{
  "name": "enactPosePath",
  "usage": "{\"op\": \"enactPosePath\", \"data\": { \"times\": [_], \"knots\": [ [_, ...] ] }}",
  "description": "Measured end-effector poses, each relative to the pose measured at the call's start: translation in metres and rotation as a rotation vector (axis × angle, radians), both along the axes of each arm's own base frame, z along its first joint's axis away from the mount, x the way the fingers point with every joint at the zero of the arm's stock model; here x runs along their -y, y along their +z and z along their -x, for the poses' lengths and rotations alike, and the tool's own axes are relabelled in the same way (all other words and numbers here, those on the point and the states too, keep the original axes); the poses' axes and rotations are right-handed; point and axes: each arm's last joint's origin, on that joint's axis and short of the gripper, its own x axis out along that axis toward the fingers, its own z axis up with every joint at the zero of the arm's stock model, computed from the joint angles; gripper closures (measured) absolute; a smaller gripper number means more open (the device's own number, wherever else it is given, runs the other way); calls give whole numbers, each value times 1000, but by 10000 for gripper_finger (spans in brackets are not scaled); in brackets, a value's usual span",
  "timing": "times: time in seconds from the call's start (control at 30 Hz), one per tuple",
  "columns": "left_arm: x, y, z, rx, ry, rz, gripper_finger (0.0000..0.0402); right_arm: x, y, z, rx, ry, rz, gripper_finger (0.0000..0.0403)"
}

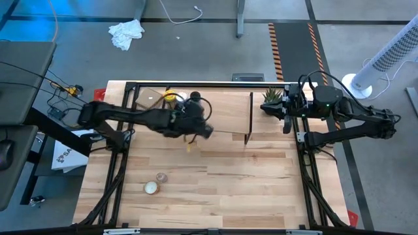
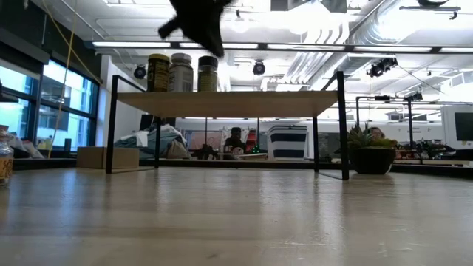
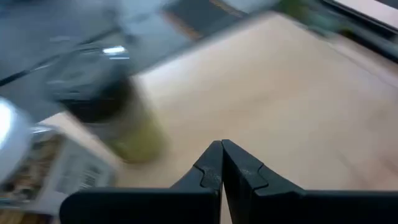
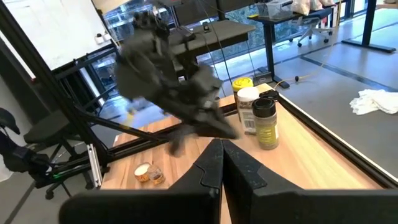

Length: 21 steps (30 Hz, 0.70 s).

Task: Shelf spices
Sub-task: Put the brown seasoning bottle on the shelf

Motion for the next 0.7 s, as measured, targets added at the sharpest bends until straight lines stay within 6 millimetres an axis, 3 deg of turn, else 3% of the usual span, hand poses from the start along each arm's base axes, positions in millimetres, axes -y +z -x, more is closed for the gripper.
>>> {"op": "enactPosePath", "data": {
  "times": [0.17, 0.3, 0.5, 0.6, 0.7],
  "knots": [
    [33, 37, 33, -45, -438, 114, 401, 0, 0, 0, -2, 5, 1, 403],
    [51, 48, 73, -166, -610, 291, 384, -1, 0, 0, -2, 20, -2, 403],
    [81, 35, 107, -477, -770, 516, 306, -2, -1, -2, -8, 77, -21, 403],
    [97, 30, 111, -523, -826, 505, 251, -2, -3, -5, -16, 82, -50, 403],
    [110, 6, 122, -613, -815, 482, 200, -2, -5, -11, -30, 73, -102, 403]
  ]
}}
